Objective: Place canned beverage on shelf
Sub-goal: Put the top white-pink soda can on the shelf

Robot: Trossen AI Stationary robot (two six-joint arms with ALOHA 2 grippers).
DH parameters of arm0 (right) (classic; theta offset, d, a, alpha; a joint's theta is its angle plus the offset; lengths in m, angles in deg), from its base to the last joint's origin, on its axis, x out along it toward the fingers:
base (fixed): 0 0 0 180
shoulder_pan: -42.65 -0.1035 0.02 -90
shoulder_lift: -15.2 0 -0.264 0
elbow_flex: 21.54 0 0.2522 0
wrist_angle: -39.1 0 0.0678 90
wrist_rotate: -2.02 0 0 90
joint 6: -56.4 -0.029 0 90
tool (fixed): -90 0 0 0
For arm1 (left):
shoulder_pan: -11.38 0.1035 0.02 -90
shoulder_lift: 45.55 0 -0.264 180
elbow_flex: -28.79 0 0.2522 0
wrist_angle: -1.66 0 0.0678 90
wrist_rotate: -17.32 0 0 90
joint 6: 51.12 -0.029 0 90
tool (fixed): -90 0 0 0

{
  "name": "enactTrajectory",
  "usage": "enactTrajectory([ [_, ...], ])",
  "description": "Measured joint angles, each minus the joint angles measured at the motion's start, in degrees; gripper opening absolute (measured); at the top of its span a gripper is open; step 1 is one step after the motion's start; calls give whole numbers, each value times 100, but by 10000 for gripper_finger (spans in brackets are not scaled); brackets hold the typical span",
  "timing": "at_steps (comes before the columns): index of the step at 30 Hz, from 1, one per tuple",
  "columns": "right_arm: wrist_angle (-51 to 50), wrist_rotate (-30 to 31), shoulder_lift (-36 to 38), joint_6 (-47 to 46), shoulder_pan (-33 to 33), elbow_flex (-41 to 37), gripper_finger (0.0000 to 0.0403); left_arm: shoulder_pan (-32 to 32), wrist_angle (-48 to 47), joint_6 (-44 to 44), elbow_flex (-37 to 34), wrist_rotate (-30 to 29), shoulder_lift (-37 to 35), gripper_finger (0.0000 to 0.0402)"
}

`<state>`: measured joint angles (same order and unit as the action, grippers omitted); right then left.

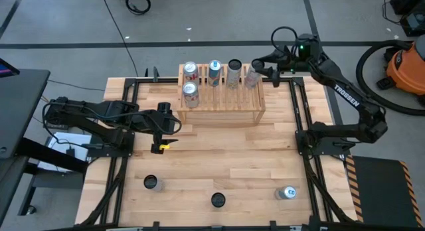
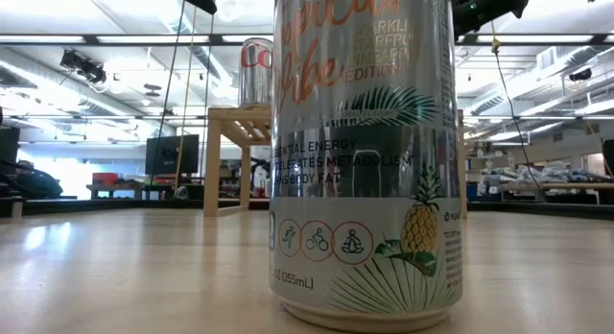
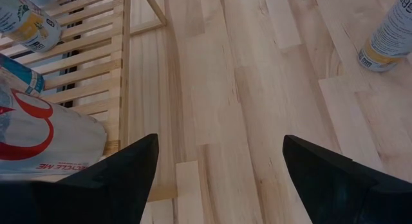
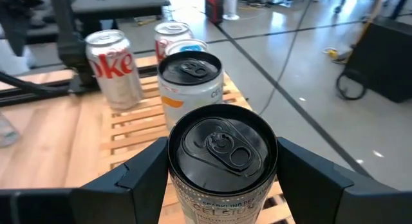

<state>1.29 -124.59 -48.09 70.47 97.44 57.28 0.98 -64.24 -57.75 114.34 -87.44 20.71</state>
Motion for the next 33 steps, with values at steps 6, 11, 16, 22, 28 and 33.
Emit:
enactTrajectory([
  [6,3,-389,-146,8,245,2,259,1,0,0,0,0,0,334],
  [11,73,-447,-252,8,319,19,260,1,0,3,0,2,0,334],
  [16,100,-449,-313,80,321,28,260,0,0,4,0,1,0,334],
  [22,74,-403,-300,89,319,28,278,1,0,4,0,0,0,334],
  [28,37,-241,-301,76,320,28,300,0,0,4,0,2,0,334],
  [33,4,-230,-308,122,319,26,305,1,0,0,0,2,0,334],
])
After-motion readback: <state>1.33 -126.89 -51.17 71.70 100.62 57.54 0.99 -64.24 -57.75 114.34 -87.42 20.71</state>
